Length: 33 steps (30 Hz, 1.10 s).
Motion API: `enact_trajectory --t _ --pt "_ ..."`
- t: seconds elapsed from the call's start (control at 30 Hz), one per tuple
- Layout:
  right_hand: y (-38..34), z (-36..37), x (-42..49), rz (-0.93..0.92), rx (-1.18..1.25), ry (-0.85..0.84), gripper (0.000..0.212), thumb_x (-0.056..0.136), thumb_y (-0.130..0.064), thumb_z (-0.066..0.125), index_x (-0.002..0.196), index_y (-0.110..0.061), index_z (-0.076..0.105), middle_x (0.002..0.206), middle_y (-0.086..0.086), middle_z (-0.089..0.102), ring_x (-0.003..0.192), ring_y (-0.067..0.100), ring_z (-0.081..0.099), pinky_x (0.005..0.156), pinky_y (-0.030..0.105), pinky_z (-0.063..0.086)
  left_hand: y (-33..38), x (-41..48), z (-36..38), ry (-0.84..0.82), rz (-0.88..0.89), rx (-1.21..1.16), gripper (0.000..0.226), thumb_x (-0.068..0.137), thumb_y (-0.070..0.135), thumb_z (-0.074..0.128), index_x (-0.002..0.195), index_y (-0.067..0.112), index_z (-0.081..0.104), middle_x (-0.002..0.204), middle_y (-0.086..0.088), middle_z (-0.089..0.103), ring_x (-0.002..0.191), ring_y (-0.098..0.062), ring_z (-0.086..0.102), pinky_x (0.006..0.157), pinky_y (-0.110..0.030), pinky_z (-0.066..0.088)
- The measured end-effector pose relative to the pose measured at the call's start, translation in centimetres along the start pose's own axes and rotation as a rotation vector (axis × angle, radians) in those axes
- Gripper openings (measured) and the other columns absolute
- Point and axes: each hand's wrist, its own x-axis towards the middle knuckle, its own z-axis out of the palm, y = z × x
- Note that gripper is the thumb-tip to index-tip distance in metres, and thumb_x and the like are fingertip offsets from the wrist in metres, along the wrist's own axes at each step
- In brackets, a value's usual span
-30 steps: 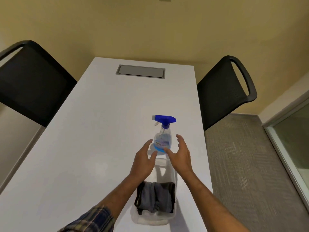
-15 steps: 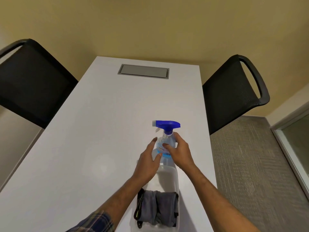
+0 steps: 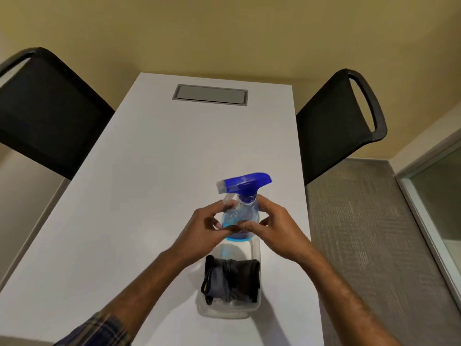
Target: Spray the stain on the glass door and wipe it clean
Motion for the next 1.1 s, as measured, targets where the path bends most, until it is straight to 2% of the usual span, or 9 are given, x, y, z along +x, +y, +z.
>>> enact_trajectory --t 0.2,0.37,0.53,0.67,0.73,0.83,0.9,0.97,1.1 --pt "3.9 2.9 -0.1 0.102 0.047 -0.045 0.046 0.093 -0.021 0.076 0.131 -0.037 0.056 0.124 -0.015 0.067 0.106 0.012 0.069 0.088 0.025 0.057 -3.6 -0.6 1.7 -0.014 -0.076 -0.029 0.053 0.087 0.029 0.082 0.136 0.026 0.063 0.126 0.01 0.073 0.095 -0.017 0.074 0.072 -0.021 0.058" --pt "6.7 4.7 0.3 0.158 0.03 -0.057 0.049 0.092 -0.018 0.077 0.134 -0.029 0.058 0.123 -0.012 0.067 0.114 0.014 0.067 0.1 0.036 0.058 -5.9 -0.8 3.4 -0.011 -0.1 -0.052 0.041 0.089 0.019 0.08 0.123 0.037 0.065 0.111 0.023 0.074 0.076 -0.002 0.072 0.067 -0.015 0.055" --pt "8.3 5.8 0.6 0.192 0.023 -0.047 0.05 0.091 -0.014 0.077 0.136 -0.023 0.058 0.122 -0.011 0.065 0.116 0.015 0.064 0.1 0.032 0.055 -7.7 -0.7 4.4 0.021 -0.124 -0.026 0.037 0.092 0.021 0.078 0.124 0.035 0.067 0.106 0.019 0.077 0.089 -0.007 0.075 0.071 -0.017 0.058" --pt "8.4 6.1 0.6 0.179 0.033 -0.025 0.052 0.091 -0.015 0.078 0.139 -0.021 0.057 0.129 -0.006 0.067 0.115 0.014 0.062 0.09 0.014 0.049 -8.1 -0.7 4.9 0.059 -0.166 0.039 0.043 0.092 0.019 0.076 0.119 0.046 0.055 0.104 0.033 0.067 0.092 0.012 0.07 0.065 -0.007 0.055" --pt "8.3 6.0 0.4 0.168 0.011 -0.026 0.058 0.09 -0.017 0.079 0.142 -0.023 0.055 0.134 -0.003 0.066 0.116 0.016 0.063 0.094 0.02 0.051 -8.2 -1.0 5.2 0.087 -0.186 0.063 0.042 0.092 0.021 0.077 0.116 0.049 0.056 0.099 0.035 0.067 0.089 0.014 0.069 0.068 -0.008 0.058" --pt "8.0 5.3 -0.5 0.168 -0.048 0.002 0.063 0.091 -0.019 0.079 0.146 -0.028 0.05 0.143 -0.003 0.061 0.126 0.019 0.06 0.103 0.035 0.052 -7.4 -1.7 5.4 0.141 -0.202 0.1 0.043 0.086 0.027 0.082 0.11 0.052 0.056 0.089 0.039 0.066 0.08 0.008 0.072 0.071 -0.006 0.058" --pt "7.7 4.7 -1.6 0.159 -0.063 0.06 0.056 0.095 -0.022 0.074 0.145 -0.029 0.052 0.146 -0.007 0.059 0.131 0.016 0.057 0.105 0.034 0.051 -6.4 -2.6 5.5 0.171 -0.217 0.147 0.055 0.084 0.029 0.085 0.127 0.041 0.054 0.112 0.032 0.061 0.084 -0.006 0.074 0.068 -0.004 0.055" --pt "7.4 4.0 -3.0 0.152 -0.043 0.14 0.046 0.099 -0.025 0.069 0.142 -0.03 0.055 0.145 -0.009 0.059 0.132 0.014 0.056 0.106 0.033 0.052 -5.5 -3.9 5.2 0.241 -0.287 0.202 0.064 0.084 0.028 0.085 0.14 0.024 0.054 0.131 0.013 0.062 0.105 -0.021 0.074 0.089 -0.018 0.058" --pt "5.7 2.9 -6.4 0.06 -0.051 0.325 0.034 0.103 -0.032 0.06 0.137 -0.032 0.058 0.14 -0.016 0.06 0.127 0.003 0.056 0.111 0.031 0.048 -1.9 -9.0 5.5 0.53 -0.222 0.186 0.033 0.092 0.026 0.076 0.123 0.02 0.065 0.116 0.005 0.072 0.115 -0.022 0.069 0.092 -0.028 0.053"
